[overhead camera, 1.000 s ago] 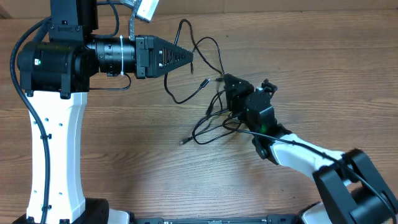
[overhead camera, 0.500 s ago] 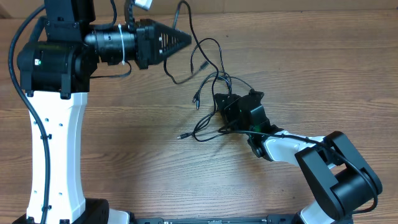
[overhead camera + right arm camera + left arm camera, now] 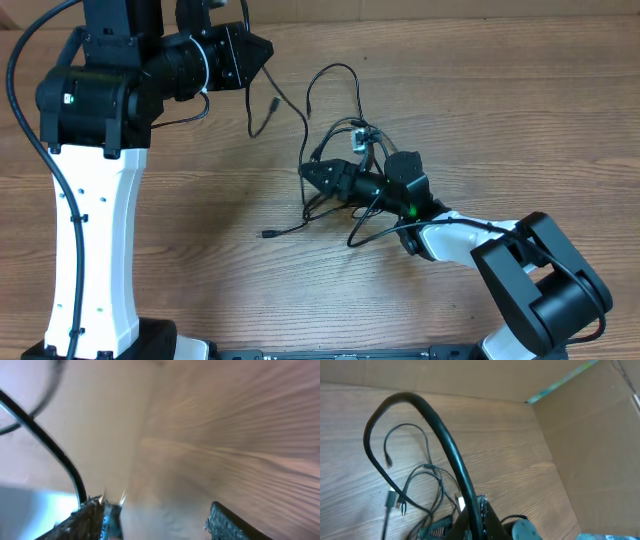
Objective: Untangle cables
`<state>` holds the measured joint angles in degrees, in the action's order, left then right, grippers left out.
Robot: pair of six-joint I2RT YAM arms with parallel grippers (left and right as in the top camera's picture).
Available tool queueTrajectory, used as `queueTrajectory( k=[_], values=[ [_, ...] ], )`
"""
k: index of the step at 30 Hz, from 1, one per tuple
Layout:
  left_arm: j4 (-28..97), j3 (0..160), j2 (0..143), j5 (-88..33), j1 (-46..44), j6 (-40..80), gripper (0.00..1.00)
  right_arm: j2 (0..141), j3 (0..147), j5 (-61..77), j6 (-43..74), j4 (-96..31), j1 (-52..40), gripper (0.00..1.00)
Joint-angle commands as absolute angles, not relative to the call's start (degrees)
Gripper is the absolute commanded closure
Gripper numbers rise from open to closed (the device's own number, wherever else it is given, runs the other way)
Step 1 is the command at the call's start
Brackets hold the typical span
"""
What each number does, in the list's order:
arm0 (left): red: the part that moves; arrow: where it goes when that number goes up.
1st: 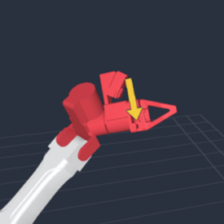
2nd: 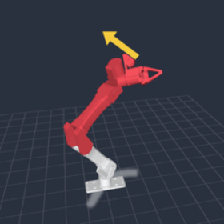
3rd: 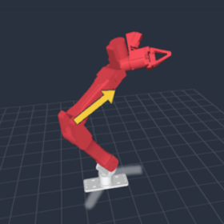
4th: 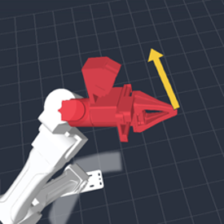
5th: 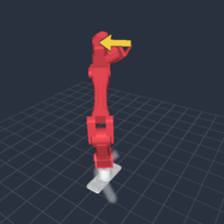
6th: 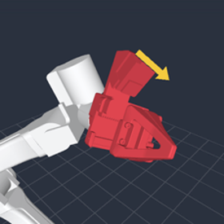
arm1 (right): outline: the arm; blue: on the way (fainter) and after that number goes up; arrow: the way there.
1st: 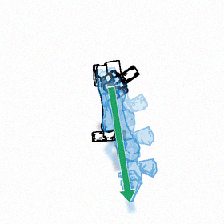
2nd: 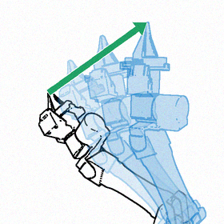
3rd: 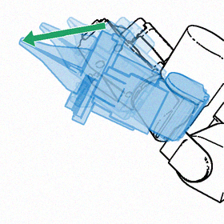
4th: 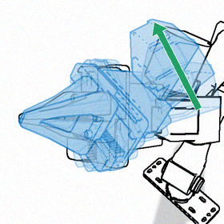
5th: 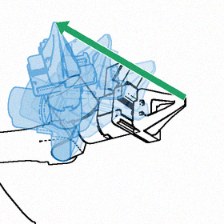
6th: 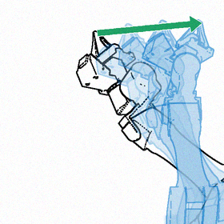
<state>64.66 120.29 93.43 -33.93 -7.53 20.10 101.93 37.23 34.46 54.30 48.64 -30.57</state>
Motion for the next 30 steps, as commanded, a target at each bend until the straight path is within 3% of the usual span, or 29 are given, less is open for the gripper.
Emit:
queueTrajectory(
  k=[1,13,30],
  values=[
    [65.8,120.99,96.77,-30.61,-7.97,21.63,0.96,102.19,38.0,39.99,51.75,50.74,-31.64,0.35],
    [74.24,120.99,107.22,-14.68,-7.97,28.93,0.96,102.19,38.0,36.6,51.72,29.36,-31.66,0.35],
    [85.17,120.95,120.77,-21.89,-16.6,31.94,0.95,102.19,38.0,30.09,50.48,19.77,-31.66,0.33]
  ],
)
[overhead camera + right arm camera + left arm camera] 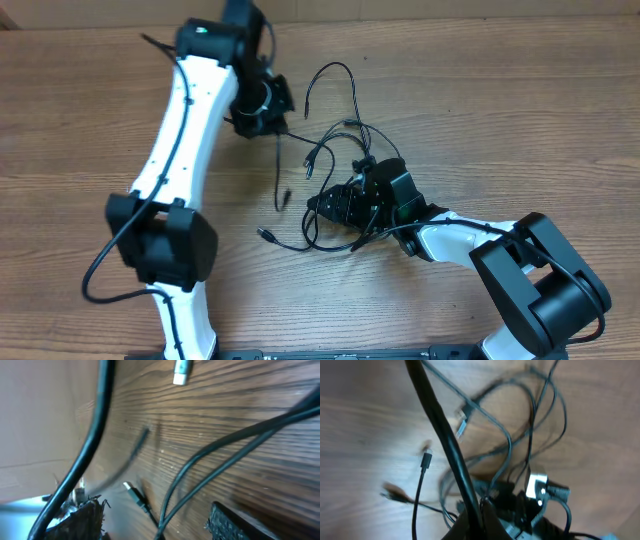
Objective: Untangle cables
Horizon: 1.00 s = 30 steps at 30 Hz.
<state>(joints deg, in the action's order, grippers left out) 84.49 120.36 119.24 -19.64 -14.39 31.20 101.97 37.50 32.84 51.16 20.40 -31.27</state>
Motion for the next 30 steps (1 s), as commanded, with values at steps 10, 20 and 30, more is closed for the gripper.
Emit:
queueTrajectory(
  k=[10,20,30],
  values=[
    [87.96,120.84,125.36,-12.03,-20.84,39.57,0.96,102.19,38.0,30.02,50.48,18.65,-31.66,0.31],
    [86.7,120.79,132.55,-16.1,-20.97,23.7,0.96,102.19,37.98,30.02,50.46,18.26,-31.66,0.3],
    [84.84,120.79,138.74,-30.3,-20.88,10.26,0.96,101.43,38.0,33.95,48.99,17.87,-30.92,0.19]
  ],
)
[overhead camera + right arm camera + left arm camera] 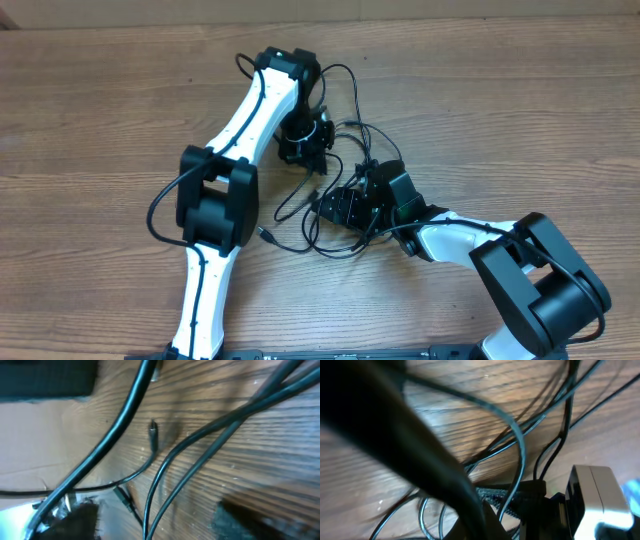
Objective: Untangle cables
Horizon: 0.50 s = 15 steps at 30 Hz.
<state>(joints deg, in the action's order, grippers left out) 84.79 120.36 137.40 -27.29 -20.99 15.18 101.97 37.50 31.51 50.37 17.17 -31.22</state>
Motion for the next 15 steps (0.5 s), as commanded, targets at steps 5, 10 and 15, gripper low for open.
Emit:
queueTrajectory(
  k=[5,10,15],
  values=[
    [84.84,120.79,138.76,-29.82,-20.49,10.26,0.96,97.97,38.0,30.37,47.46,13.67,-30.72,0.0],
    [84.79,120.79,138.76,-29.45,-20.14,10.26,0.96,93.51,38.0,25.04,47.75,6.85,-30.35,0.0],
    [84.88,120.79,138.76,-31.83,-20.34,10.26,0.95,88.6,38.0,22.5,47.86,2.37,-28.77,0.0]
  ],
)
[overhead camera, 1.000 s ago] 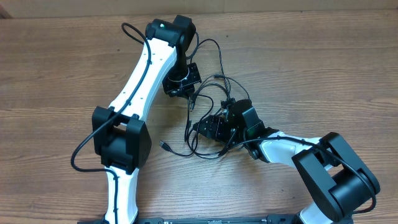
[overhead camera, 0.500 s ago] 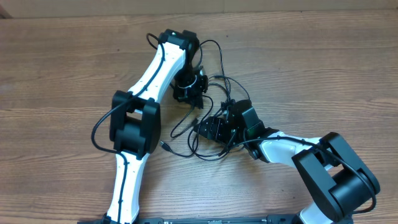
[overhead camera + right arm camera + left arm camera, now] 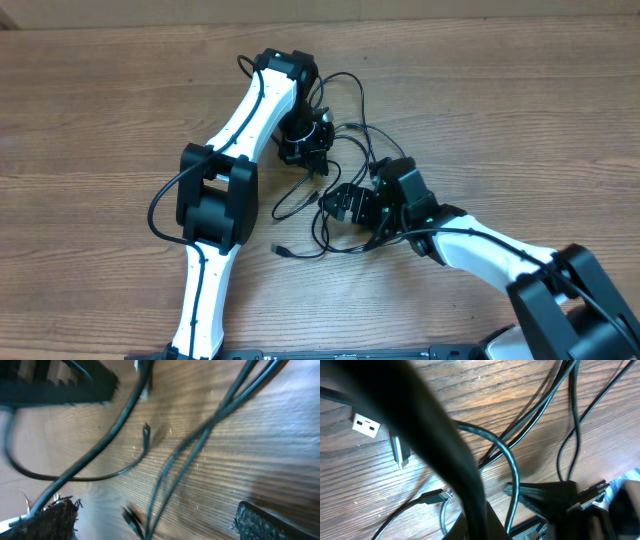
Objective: Untangle cables
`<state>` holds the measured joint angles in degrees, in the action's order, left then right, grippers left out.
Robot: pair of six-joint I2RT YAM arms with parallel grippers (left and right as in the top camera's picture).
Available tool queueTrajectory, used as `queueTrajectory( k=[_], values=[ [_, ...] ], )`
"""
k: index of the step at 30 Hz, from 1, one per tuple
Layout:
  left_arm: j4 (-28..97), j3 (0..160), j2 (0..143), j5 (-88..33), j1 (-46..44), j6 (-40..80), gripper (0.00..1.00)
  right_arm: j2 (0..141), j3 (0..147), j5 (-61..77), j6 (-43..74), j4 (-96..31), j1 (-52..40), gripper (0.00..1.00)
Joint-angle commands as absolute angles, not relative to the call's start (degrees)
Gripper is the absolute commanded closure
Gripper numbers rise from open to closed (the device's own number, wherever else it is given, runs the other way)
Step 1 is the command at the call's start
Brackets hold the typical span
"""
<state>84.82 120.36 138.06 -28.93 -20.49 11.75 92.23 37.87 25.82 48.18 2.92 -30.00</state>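
Thin black cables [image 3: 352,132] lie tangled mid-table, loops running far and near, with a loose plug [image 3: 281,248] at the near left. My left gripper [image 3: 310,156] is down in the tangle, shut on a black cable [image 3: 445,445] that crosses the left wrist view and runs into the jaws [image 3: 480,522]. A silver USB plug [image 3: 366,425] and two smaller plugs lie beside it. My right gripper [image 3: 338,203] sits just near of the left one, open; its fingers [image 3: 55,517] stand wide apart, two cables [image 3: 200,445] running between them.
The wooden table [image 3: 520,120] stretches all round the tangle. The left arm's white links [image 3: 215,190] run from the near-left edge up to the tangle. The right arm [image 3: 500,255] comes in from the near right. A cardboard wall lines the far edge.
My right gripper has shifted slightly right and its arm has swung. The loose plug at the near left has slid a little nearer and right. The left gripper stays in the tangle, still shut.
At first my left gripper held a black cable high at the far left while the right gripper lay open in the tangle. Then the left gripper was lower and closer to the pile. Later it was down in the tangle beside the right gripper, where both remain.
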Motion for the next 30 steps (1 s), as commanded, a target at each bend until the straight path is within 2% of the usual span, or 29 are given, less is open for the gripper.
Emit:
queueTrajectory(
  k=[1,5,9,16,19,22,25,30],
  values=[
    [84.95,120.79,138.76,-32.67,-20.36,10.26,0.94,88.38,38.0,22.52,47.83,2.33,-28.67,0.0],
    [85.12,120.79,138.76,-35.07,-20.82,10.26,0.84,88.36,38.0,21.8,47.66,0.54,-28.69,0.0],
    [86.3,120.79,138.76,-37.6,-21.39,10.26,0.65,88.36,38.0,19.73,47.64,-2.07,-28.69,0.0],
    [87.13,120.07,139.09,-38.7,-21.8,10.35,0.57,88.36,38.0,19.68,47.64,-1.85,-28.69,0.0],
    [86.35,118.43,139.22,-38.85,-22.22,11.25,0.6,88.36,38.0,19.53,47.64,-1.85,-28.69,0.0],
    [84.68,115.5,139.22,-38.87,-22.68,13.13,0.71,88.36,38.0,19.51,47.66,-1.85,-28.69,0.0],
    [82.3,112.16,139.22,-40.73,-22.92,14.76,0.95,88.36,38.0,19.51,47.64,-1.87,-28.69,0.0],
    [81.89,112.64,138.96,-36.32,-21.74,15.4,0.96,88.36,38.0,19.51,47.64,-2.07,-28.69,0.0]
  ],
)
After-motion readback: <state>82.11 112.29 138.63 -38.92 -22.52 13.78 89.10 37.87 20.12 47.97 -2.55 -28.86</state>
